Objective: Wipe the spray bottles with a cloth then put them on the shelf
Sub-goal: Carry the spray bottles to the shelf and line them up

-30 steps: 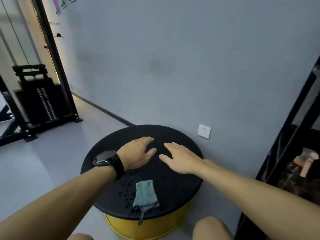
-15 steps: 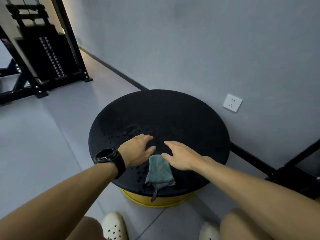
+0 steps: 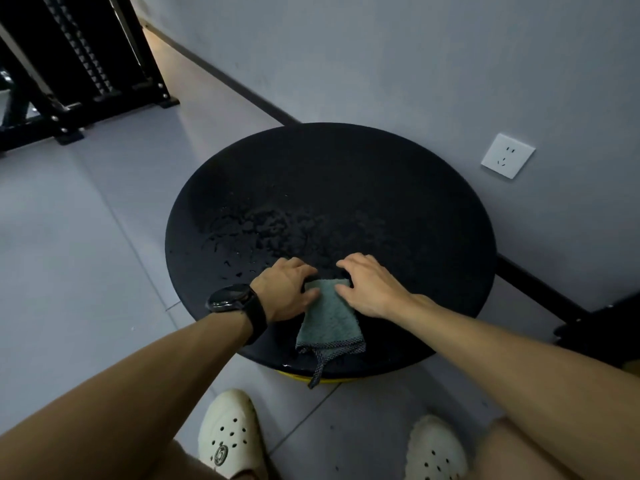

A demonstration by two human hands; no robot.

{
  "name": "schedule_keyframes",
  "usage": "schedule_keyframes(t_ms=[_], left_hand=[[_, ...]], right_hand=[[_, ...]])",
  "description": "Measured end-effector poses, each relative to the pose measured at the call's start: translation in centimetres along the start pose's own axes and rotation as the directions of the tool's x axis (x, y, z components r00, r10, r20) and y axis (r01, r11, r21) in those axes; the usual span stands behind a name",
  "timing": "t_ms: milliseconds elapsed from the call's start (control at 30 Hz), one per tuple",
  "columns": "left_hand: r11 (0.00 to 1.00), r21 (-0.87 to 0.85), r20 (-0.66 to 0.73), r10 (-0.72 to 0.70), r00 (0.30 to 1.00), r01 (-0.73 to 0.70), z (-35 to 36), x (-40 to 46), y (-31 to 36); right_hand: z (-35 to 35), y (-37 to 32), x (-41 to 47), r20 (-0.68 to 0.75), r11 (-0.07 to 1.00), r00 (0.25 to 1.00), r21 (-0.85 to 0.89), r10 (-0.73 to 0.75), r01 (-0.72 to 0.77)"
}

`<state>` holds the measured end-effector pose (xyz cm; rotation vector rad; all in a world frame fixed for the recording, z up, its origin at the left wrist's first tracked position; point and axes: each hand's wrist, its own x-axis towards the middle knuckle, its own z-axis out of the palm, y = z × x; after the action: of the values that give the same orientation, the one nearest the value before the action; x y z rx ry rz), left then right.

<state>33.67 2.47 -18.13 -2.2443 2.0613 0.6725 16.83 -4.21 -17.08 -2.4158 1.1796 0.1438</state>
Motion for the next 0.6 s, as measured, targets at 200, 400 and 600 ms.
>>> schedule_keyframes(t_ms=[200,400,600], left_hand=[[1.0,0.017,0.012,0.015,1.0,-0.015,0.6,1.0,0.3],[0.999,-0.035,-0.036,0.037,0.999,-0.038,0.7,1.2,0.6],[0.984,-0.18,-0.002,-0.016,1.0,0.016,-0.9,0.1,1.5]], right_hand=[[0.9,0.6,0.8,-0.01,0.998,1.0,-0.062,-0.019,0.018],[0.8,0.5,0.5,-0.048,0.997,0.996,-0.044,-0.069,0.067],[-0.8,0.2,-1.0,0.01,0.99,1.0,0.143,-0.01,0.009]])
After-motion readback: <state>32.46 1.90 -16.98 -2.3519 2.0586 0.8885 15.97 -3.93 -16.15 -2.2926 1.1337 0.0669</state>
